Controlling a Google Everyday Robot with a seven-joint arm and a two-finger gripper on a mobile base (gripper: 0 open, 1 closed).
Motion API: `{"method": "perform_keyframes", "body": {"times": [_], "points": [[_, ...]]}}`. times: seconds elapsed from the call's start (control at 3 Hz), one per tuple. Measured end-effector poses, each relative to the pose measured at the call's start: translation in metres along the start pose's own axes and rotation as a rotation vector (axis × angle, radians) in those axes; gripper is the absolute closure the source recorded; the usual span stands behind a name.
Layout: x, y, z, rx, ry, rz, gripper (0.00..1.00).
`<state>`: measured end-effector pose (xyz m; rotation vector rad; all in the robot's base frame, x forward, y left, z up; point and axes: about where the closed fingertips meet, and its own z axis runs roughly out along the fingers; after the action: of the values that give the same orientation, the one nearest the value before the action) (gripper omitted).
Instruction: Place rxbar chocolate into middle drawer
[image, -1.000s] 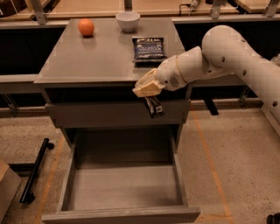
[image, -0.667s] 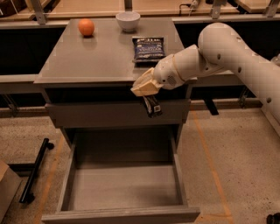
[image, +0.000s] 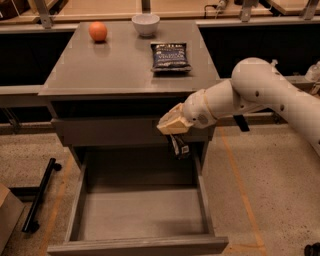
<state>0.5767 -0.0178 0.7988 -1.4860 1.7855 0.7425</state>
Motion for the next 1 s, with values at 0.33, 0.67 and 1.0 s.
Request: {"method": "perform_keyframes", "body": {"times": [0.33,0.67,1.0], "points": [[0.055,0.013,0.018,-0.039,-0.035,0.050,1.00],[0.111,0.015,0.034,-0.032,-0.075,0.141,1.00],[0.119,0.013,0.039,-0.027,-0.082,0.157,1.00]]}}
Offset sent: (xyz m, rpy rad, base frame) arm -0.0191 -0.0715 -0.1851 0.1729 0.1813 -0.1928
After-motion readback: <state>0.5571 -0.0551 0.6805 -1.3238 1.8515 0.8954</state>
